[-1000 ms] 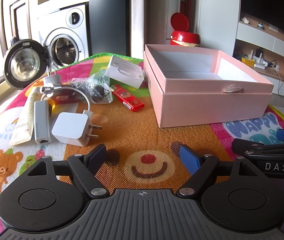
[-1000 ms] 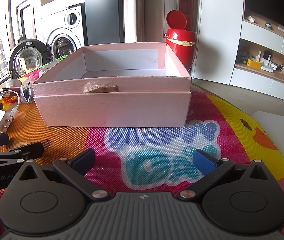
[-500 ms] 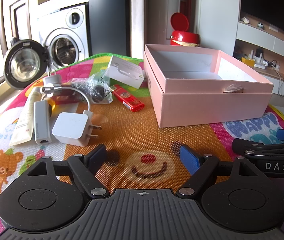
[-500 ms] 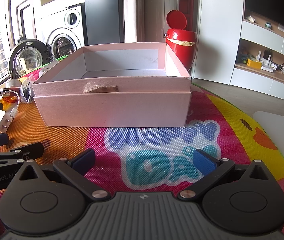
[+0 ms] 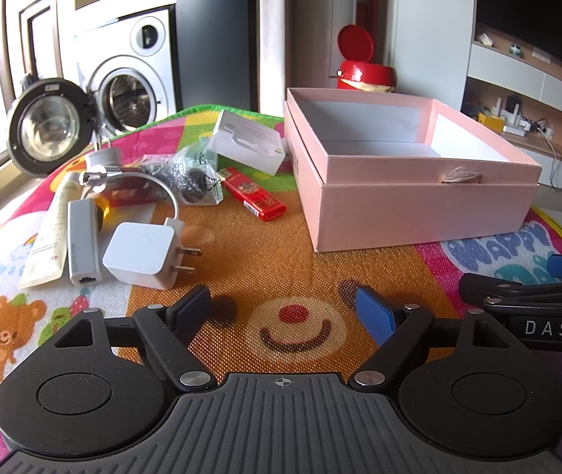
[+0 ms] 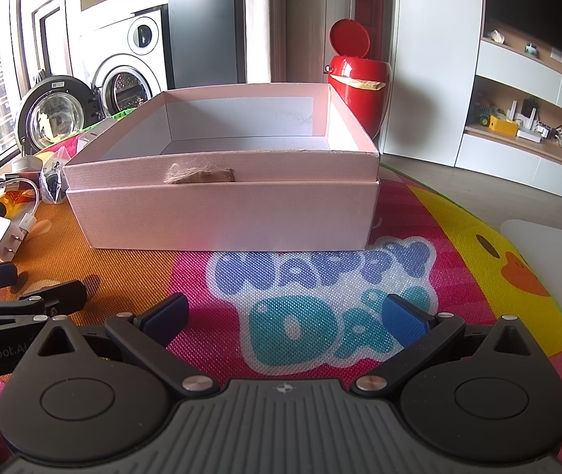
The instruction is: Organize rigid objects
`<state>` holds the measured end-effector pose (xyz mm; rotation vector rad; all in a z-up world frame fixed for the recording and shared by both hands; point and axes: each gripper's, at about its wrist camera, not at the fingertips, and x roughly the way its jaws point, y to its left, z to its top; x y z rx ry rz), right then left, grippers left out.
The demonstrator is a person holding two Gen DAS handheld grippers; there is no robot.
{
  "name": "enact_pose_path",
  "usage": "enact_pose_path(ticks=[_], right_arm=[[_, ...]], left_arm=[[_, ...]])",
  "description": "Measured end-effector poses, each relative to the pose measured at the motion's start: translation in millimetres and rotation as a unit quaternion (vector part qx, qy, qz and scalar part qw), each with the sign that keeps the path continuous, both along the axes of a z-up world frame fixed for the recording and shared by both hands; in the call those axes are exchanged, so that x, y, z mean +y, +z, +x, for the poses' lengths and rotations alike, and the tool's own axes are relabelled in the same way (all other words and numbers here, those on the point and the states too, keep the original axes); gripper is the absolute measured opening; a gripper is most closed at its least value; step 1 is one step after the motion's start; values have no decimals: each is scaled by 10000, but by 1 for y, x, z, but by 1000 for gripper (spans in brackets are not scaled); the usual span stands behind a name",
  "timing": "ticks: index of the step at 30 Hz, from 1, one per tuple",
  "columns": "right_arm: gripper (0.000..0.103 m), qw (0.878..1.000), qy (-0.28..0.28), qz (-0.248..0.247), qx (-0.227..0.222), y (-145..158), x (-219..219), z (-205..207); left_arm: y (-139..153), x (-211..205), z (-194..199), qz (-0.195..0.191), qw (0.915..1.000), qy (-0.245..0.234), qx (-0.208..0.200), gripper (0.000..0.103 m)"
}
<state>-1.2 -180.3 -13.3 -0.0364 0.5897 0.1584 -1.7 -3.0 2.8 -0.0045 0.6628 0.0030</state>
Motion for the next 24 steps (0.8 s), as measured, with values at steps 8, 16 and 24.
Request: enact_pose_path(ticks=[8,16,24], right_arm=[[103,9999,93,7,69,4,-1,1],[103,9981,340,-187,471,11,0,9],[103,9950,839,-260,479,15,3,11]], left_arm=[[1,1,0,-1,10000,12,3,86],[5,20,-6,-496,9987,-106,-83,70],[47,127,-23,-913,9906,533,-870,65]])
